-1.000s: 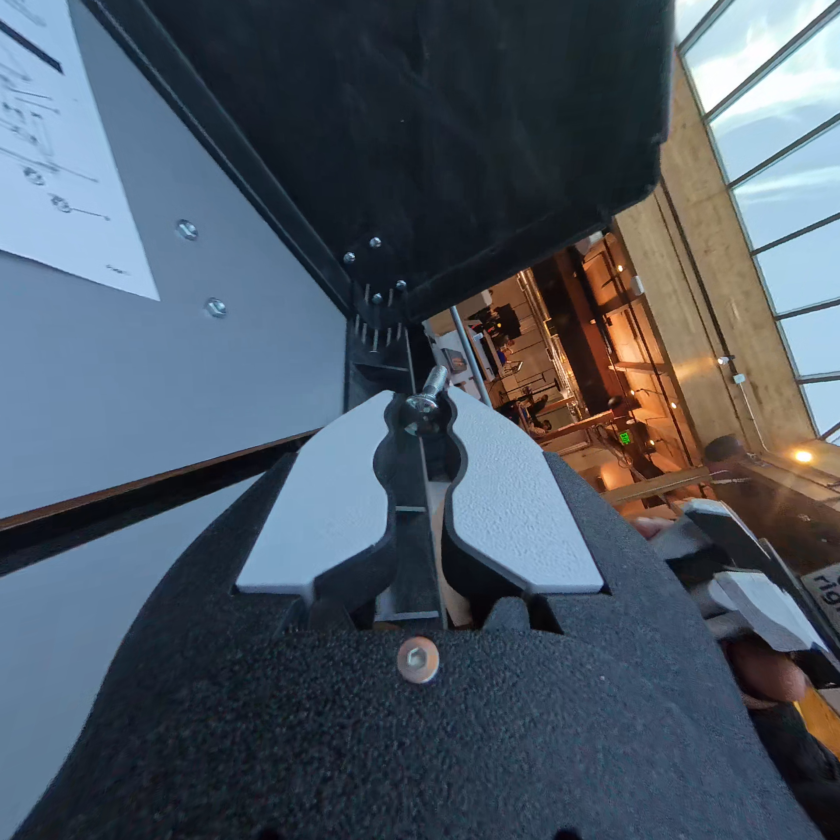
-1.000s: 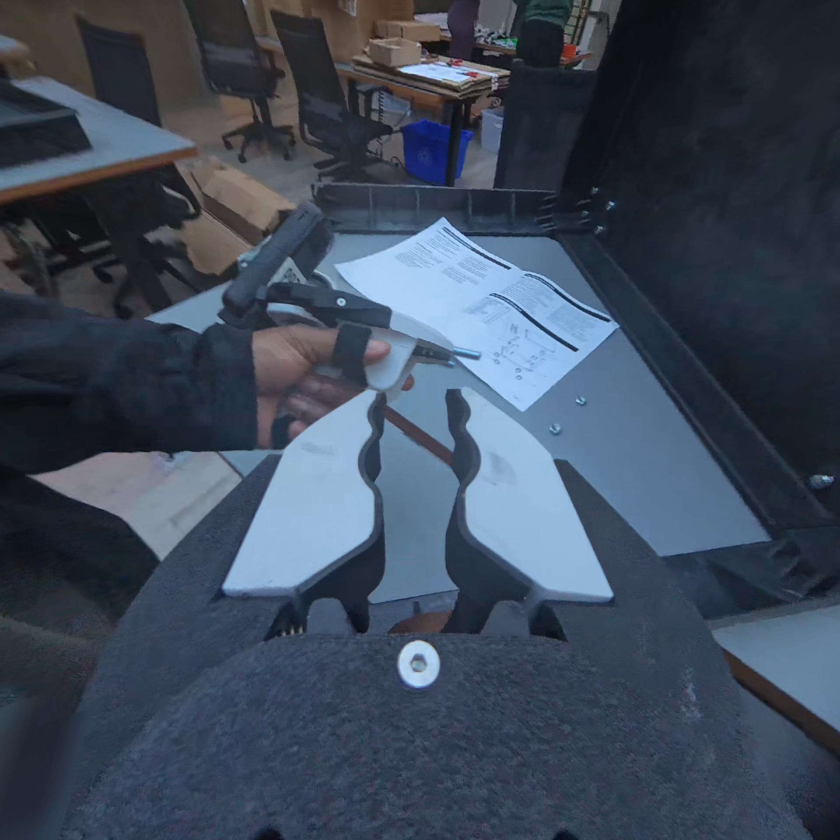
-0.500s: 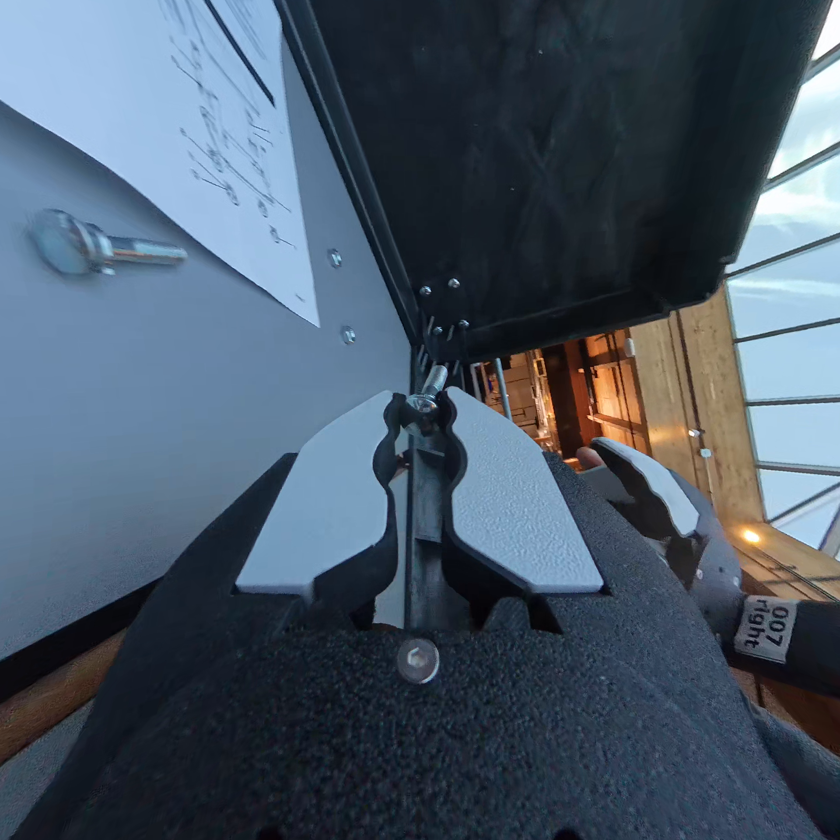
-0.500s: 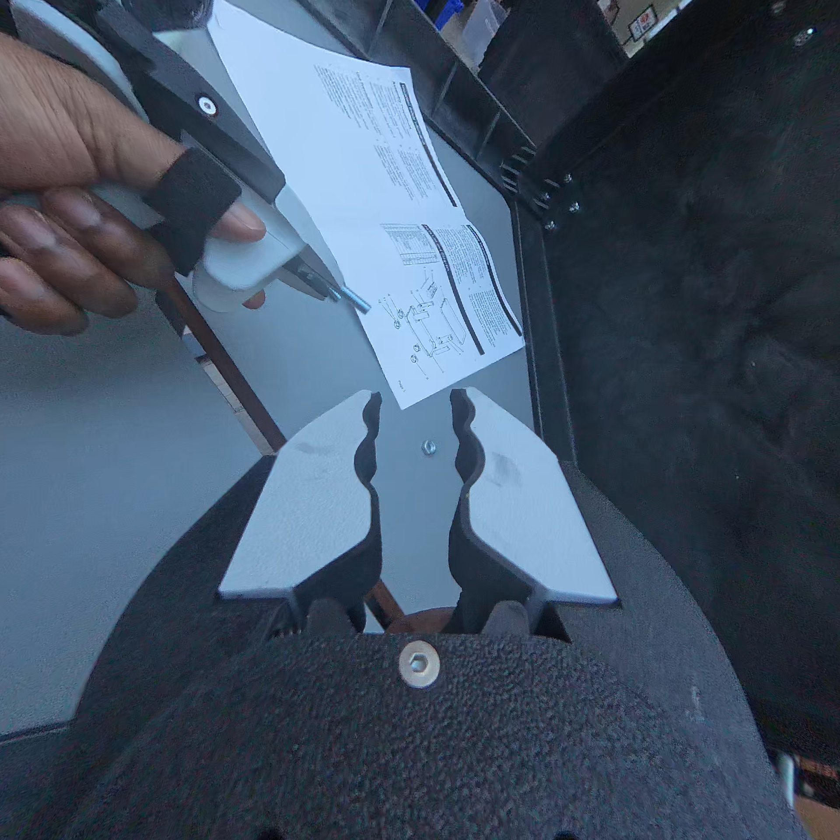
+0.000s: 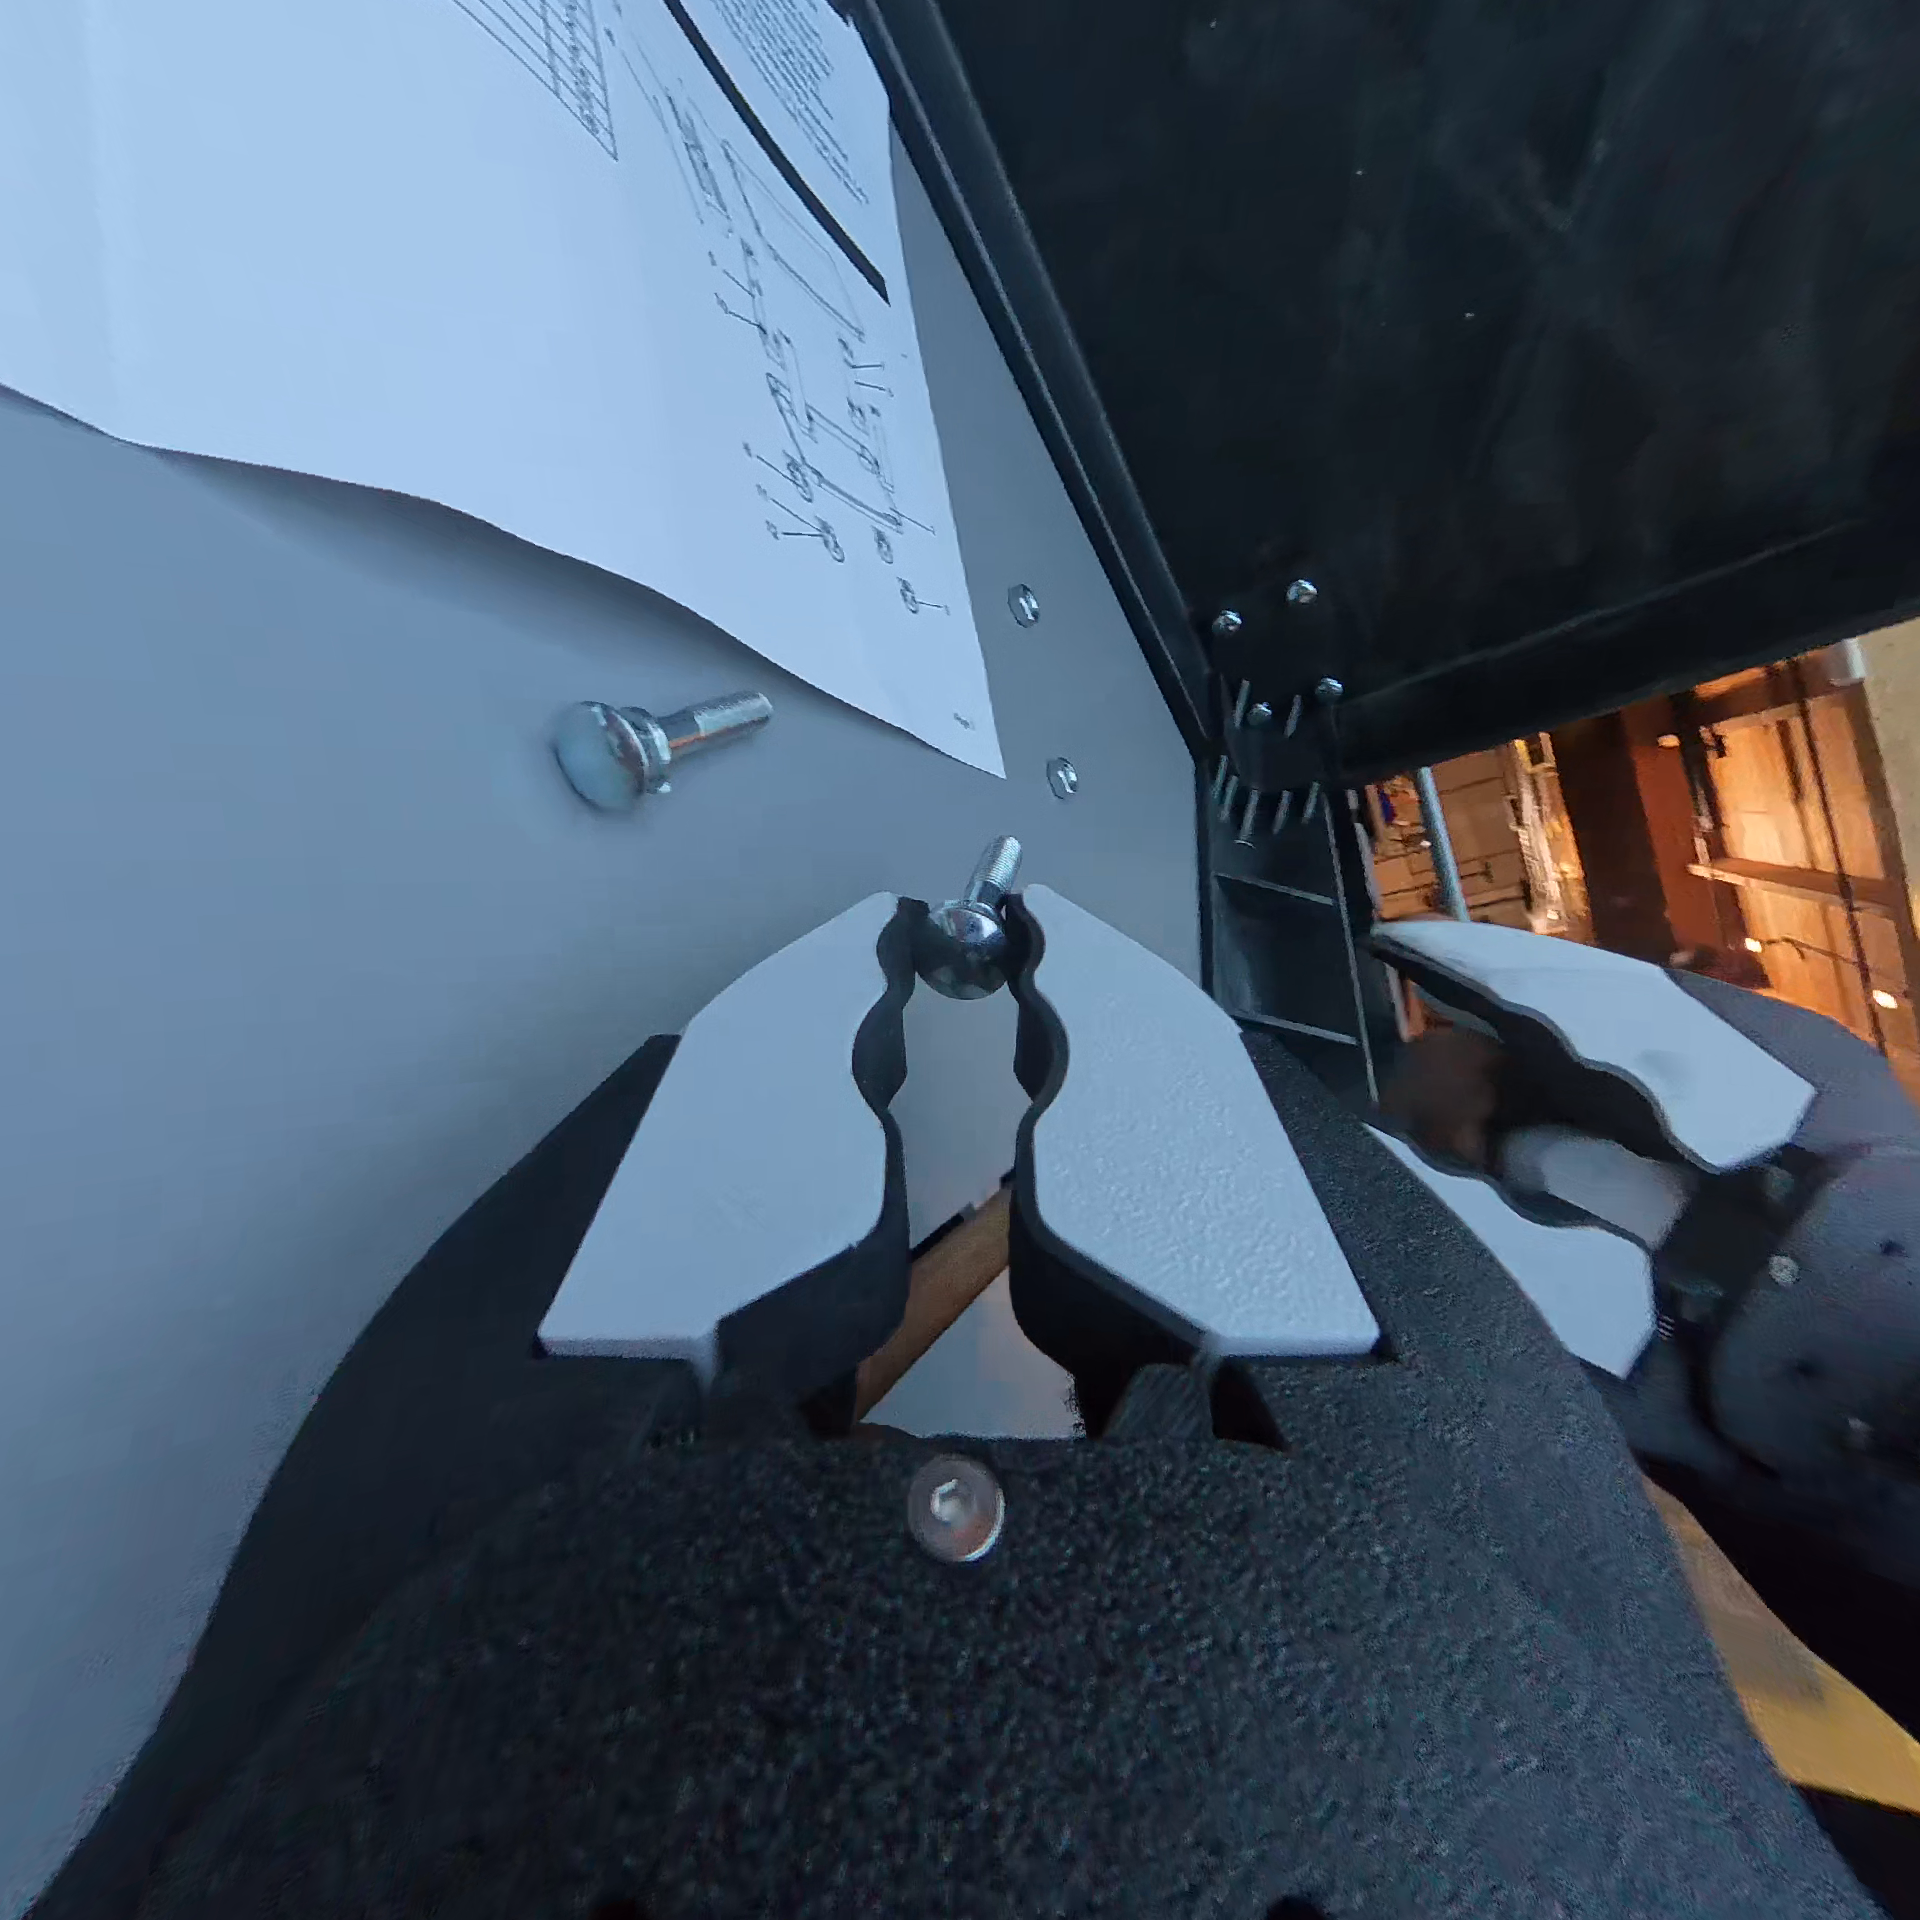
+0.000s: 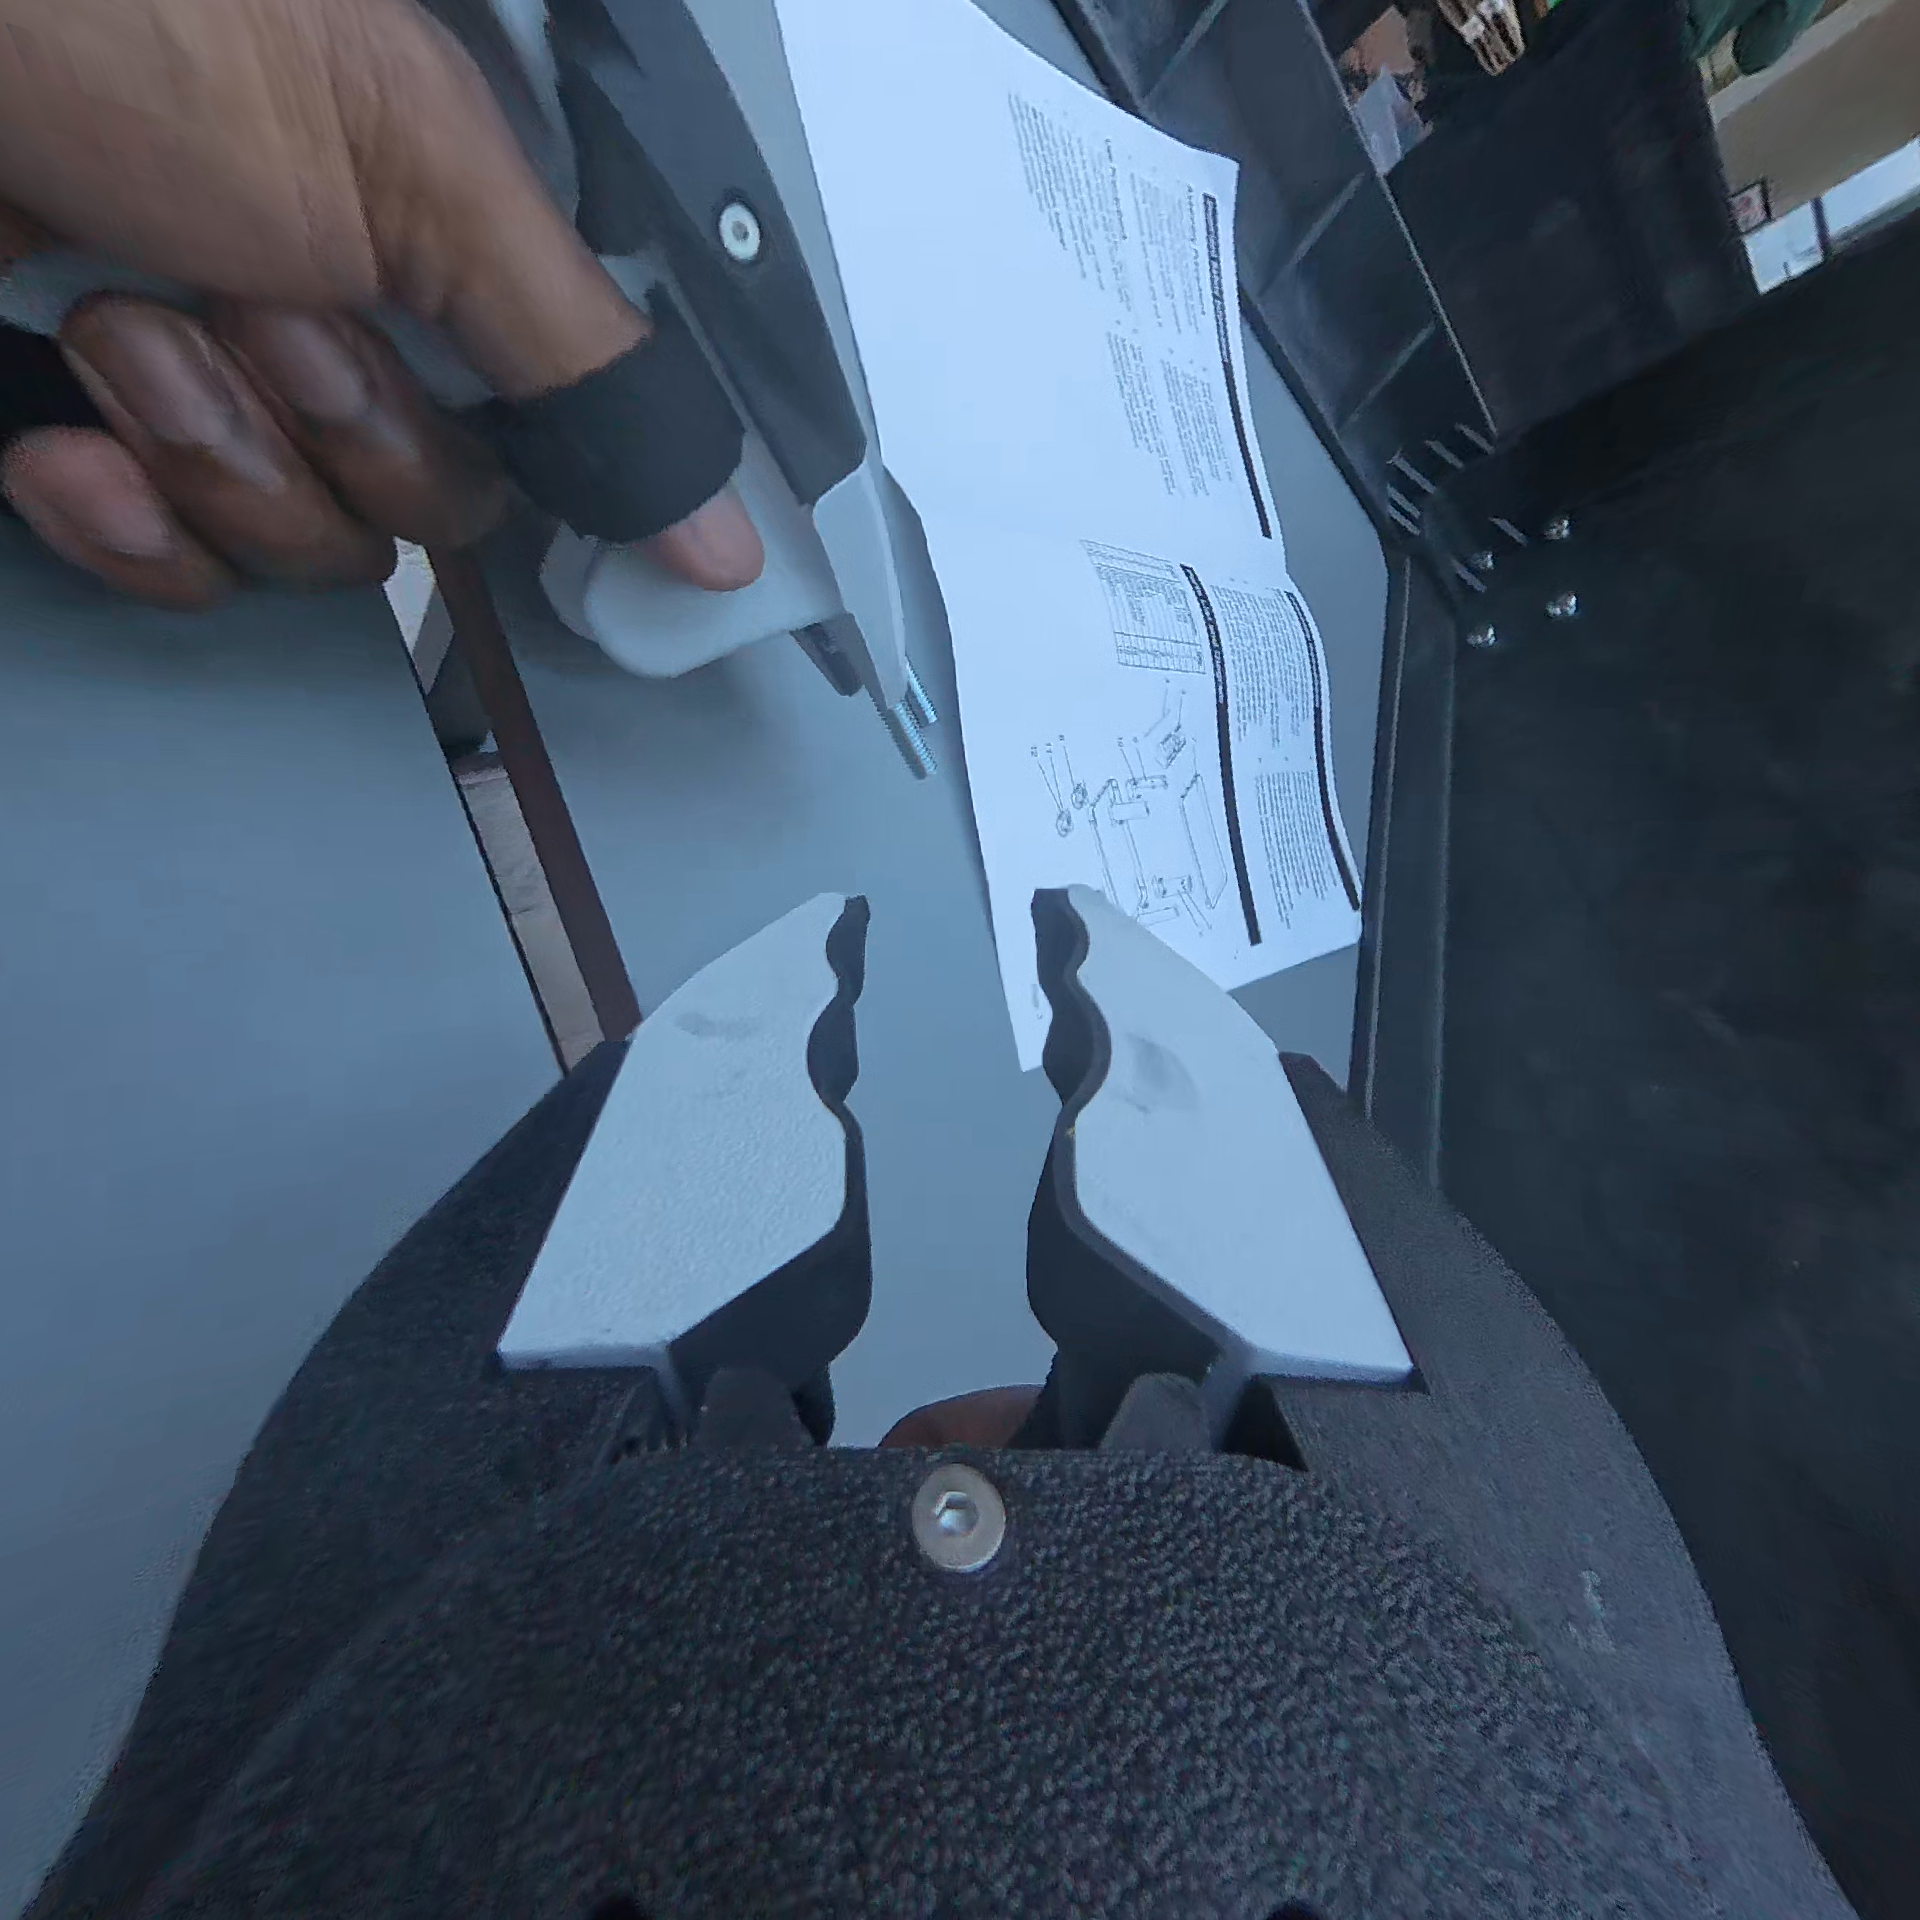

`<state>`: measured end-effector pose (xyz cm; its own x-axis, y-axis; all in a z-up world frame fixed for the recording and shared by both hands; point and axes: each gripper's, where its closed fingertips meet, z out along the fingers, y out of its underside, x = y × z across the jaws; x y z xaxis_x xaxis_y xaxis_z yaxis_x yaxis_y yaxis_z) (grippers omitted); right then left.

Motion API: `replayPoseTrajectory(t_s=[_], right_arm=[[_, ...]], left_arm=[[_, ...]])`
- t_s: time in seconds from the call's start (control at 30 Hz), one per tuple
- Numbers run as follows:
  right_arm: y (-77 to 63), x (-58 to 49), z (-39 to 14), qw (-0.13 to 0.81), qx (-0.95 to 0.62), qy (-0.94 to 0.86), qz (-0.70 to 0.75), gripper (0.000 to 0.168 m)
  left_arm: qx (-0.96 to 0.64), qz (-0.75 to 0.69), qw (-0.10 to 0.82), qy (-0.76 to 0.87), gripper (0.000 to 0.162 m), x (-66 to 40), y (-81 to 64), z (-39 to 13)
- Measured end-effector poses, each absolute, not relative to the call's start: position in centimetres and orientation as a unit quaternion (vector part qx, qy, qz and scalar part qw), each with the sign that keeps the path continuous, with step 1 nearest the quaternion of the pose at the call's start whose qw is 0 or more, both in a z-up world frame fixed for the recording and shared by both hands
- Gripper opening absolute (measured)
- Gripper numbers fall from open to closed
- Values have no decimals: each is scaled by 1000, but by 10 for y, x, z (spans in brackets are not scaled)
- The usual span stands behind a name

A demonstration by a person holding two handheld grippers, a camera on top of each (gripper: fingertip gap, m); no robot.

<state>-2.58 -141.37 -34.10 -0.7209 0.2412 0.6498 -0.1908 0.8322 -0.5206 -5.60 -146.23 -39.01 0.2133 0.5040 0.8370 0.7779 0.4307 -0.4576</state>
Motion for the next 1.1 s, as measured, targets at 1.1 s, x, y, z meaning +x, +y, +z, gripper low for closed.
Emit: replayPoseTrajectory(t_s=[1.1], right_arm=[[-1464,-65,-386,421,187,-867,191,11]], left_arm=[[-469,-222,596,-613,16,-48,-1464,-388]])
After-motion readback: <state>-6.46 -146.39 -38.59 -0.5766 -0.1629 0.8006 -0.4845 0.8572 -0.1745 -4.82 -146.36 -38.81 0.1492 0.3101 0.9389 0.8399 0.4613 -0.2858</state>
